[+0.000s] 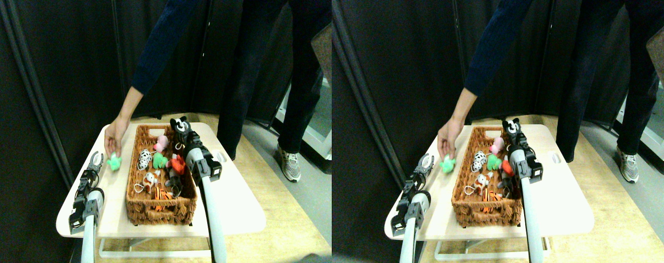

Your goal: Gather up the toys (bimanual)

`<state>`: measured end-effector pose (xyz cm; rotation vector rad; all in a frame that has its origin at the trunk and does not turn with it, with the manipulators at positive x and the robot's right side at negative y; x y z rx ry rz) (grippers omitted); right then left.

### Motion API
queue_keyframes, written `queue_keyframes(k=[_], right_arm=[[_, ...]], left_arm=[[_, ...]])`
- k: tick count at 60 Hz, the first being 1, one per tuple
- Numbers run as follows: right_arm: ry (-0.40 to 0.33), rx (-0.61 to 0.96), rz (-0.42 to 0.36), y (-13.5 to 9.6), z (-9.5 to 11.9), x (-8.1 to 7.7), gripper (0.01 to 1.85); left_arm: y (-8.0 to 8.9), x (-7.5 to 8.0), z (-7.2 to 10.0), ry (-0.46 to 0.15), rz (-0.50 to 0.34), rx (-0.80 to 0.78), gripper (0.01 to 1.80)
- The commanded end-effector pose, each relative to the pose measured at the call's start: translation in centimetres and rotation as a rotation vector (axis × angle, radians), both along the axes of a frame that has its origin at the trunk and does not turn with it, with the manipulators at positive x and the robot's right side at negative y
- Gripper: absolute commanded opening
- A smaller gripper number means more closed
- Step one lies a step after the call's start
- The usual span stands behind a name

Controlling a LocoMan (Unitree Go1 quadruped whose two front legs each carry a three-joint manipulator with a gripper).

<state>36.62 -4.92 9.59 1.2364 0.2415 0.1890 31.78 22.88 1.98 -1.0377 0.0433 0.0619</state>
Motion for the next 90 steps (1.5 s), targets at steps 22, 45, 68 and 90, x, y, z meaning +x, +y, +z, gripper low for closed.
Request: queue_keyframes(k=[22, 45, 68, 90], right_arm=[[0.086, -0.032, 0.160, 2.6, -0.9, -0.2, 0.46], [0.094, 0.008, 0.141, 0.5, -1.0, -0.6, 1.08], [0.048, 0.045, 0.066, -1.3, -0.9, -1.0, 0.76], [0.025, 0.055, 0.040, -2.5, -0.6, -1.2, 0.84]], left_arm=[[0.1, -0.3, 1.4, -0.065, 0.010, 0.006, 0.04], [-0.7, 0.0, 1.7, -0.032, -0.015, 0.005, 0.35], [-5.3, 1.5, 3.7, -0.017, -0.120, 0.013, 0.42], [-7.6, 1.6, 2.4, -0.009, -0.116, -0.073, 0.38]])
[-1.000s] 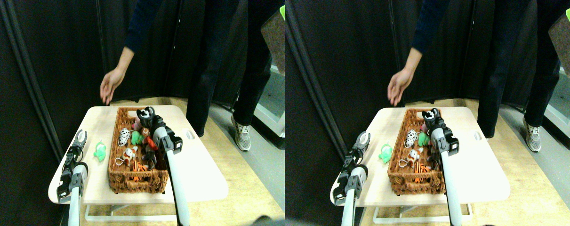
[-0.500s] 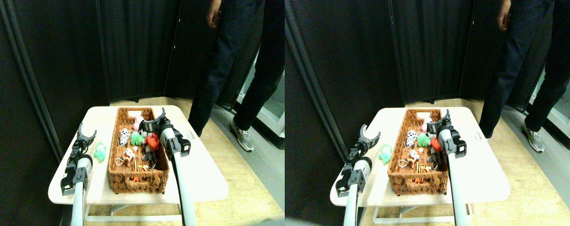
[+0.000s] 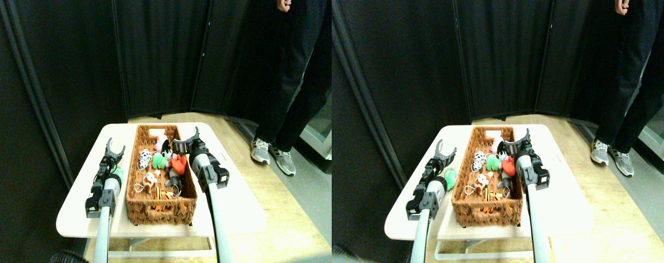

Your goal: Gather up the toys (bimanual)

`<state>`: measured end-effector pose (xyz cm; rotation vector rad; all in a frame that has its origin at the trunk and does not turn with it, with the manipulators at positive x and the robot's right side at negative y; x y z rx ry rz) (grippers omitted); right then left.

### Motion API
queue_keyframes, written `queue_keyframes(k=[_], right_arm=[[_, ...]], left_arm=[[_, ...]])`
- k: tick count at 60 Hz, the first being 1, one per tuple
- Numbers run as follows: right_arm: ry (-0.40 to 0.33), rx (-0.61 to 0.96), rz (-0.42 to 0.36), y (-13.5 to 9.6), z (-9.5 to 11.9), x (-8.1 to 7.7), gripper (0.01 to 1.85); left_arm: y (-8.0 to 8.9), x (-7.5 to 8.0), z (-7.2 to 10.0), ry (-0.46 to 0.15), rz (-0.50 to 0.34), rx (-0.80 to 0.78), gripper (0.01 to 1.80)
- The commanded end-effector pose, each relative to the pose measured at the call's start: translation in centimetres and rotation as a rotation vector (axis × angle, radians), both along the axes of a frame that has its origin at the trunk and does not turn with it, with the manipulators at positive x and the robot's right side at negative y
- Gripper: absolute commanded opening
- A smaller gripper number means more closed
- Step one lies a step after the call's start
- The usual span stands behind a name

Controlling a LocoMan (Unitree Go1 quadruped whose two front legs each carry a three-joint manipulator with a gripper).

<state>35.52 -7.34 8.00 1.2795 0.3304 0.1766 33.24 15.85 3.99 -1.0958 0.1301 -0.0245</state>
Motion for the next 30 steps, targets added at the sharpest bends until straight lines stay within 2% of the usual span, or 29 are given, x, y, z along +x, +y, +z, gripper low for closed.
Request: queue_keyframes(k=[1, 10, 20, 30], right_arm=[[-0.051, 0.021, -0.003, -0.1, 0.9, -0.1, 0.85], [-0.051, 0.020, -0.009, -0.2, 0.8, 0.0, 0.93], [-0.059, 0.022, 0.002, 0.0, 0.7, 0.1, 0.98], [-0.056, 0.025, -0.006, 0.2, 0.6, 0.2, 0.95]], left_arm=[[-0.6, 0.1, 0.3, -0.039, 0.001, -0.014, 0.38], [-0.7, -0.3, -0.6, -0.048, 0.035, -0.028, 0.39], [-0.4, -1.2, -2.6, -0.053, 0.075, -0.038, 0.49], [0.6, -1.9, -3.6, -0.005, 0.083, -0.025, 0.64]])
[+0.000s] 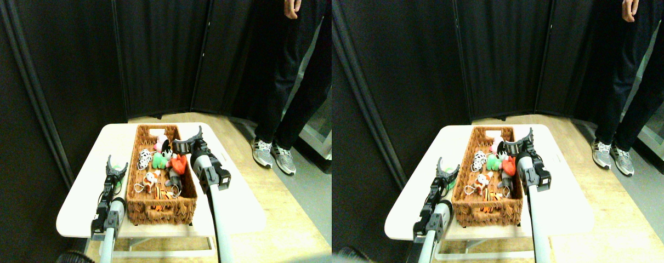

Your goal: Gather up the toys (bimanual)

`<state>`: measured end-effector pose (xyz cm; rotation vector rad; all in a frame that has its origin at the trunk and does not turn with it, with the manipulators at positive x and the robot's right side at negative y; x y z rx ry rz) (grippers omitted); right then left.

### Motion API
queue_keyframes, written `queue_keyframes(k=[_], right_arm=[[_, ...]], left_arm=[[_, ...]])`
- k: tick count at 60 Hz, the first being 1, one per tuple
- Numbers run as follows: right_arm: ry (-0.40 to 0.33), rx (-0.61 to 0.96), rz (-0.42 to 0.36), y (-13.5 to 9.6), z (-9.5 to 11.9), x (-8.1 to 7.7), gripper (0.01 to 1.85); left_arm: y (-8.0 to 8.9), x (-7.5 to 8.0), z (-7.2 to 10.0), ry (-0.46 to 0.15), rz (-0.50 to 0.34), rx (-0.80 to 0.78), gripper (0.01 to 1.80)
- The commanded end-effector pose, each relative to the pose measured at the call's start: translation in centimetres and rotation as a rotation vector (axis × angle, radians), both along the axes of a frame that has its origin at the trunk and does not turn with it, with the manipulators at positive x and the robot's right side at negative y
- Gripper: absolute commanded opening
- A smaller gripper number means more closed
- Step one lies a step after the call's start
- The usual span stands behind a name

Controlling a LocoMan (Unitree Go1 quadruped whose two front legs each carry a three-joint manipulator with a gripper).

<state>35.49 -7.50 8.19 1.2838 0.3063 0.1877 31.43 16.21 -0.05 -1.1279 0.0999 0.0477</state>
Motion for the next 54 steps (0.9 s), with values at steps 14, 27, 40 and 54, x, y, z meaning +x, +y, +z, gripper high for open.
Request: queue_keyframes(k=[14, 27, 40, 54], right_arm=[[-0.039, 0.025, 0.009, 0.7, 0.3, 0.2, 0.90], [-0.045, 0.008, 0.011, 0.7, 0.3, 0.1, 0.96], [-0.047, 0.029, 0.017, 1.5, 0.6, -0.3, 0.92], [-0.038, 0.042, 0.027, 2.0, 0.6, -0.4, 0.92]], left_arm=[[1.1, -0.5, -0.3, 0.032, 0.035, -0.005, 0.75], [1.9, -0.4, -0.9, 0.079, 0.025, -0.015, 0.80], [0.8, -0.3, -1.8, 0.066, 0.052, -0.038, 0.84], [1.1, -0.1, -3.2, 0.063, 0.057, -0.081, 0.82]])
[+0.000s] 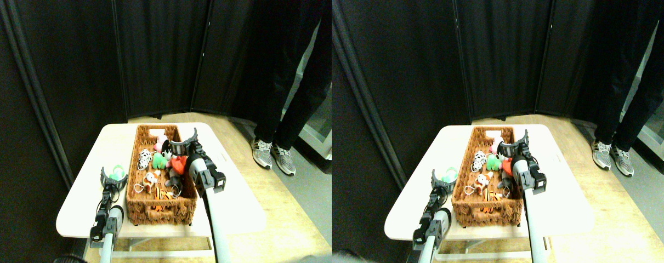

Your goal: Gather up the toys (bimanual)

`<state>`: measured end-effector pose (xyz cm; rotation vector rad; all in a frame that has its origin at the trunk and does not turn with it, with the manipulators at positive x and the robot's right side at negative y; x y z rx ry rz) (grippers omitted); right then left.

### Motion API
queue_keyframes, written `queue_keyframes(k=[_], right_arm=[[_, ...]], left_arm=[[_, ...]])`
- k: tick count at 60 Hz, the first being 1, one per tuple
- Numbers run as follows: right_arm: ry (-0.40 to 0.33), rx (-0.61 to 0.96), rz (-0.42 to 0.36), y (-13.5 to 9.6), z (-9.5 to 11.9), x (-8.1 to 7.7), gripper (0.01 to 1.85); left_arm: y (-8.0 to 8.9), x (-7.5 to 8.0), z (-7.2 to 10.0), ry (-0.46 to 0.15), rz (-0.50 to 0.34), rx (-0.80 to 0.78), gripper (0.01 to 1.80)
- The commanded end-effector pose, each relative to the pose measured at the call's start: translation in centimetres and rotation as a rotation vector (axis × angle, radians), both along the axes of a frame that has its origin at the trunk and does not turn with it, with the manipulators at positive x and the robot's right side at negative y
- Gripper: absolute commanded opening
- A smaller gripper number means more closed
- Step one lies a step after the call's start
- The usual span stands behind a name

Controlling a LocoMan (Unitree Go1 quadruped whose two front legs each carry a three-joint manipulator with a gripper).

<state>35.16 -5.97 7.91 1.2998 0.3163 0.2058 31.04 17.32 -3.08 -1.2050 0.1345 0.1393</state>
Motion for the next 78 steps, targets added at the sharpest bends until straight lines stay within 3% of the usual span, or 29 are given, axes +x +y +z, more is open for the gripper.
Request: queue_keyframes(k=[1, 9, 21, 23, 30, 33, 45, 61, 78], right_arm=[[-0.036, 0.026, 0.009, 0.5, 0.8, -0.1, 0.92], [-0.047, 0.022, 0.003, 0.6, 0.8, -0.1, 0.88], [-0.064, -0.003, 0.006, 0.5, 1.1, -0.4, 0.88], [-0.068, -0.012, 0.007, 0.5, 1.1, -0.4, 0.89], [-0.066, -0.006, -0.004, 0.5, 1.2, -0.6, 0.89], [-0.070, -0.007, -0.015, 0.4, 1.2, -0.7, 0.89], [-0.081, 0.002, -0.031, -0.1, 1.4, -0.9, 0.89], [-0.098, 0.002, -0.029, 0.0, 1.5, -0.9, 0.93], [-0.112, 0.005, -0.039, -0.3, 1.6, -0.6, 0.92]], left_arm=[[-0.1, 0.3, -0.1, -0.013, 0.003, -0.015, 0.81], [-0.4, 0.3, -0.1, -0.025, 0.012, -0.014, 0.82], [0.2, 1.0, -1.4, -0.033, 0.041, -0.047, 0.77], [0.2, 1.1, -1.6, -0.041, 0.055, -0.060, 0.69], [0.1, 1.5, -1.9, -0.086, 0.097, -0.024, 0.06], [0.3, 1.5, -1.8, -0.100, 0.092, 0.018, 0.01], [1.2, 1.2, 0.8, -0.077, 0.119, 0.045, 0.01], [2.7, 1.8, 5.3, -0.125, 0.029, 0.103, 0.01], [1.9, 2.3, 8.6, -0.133, -0.044, 0.100, 0.01]])
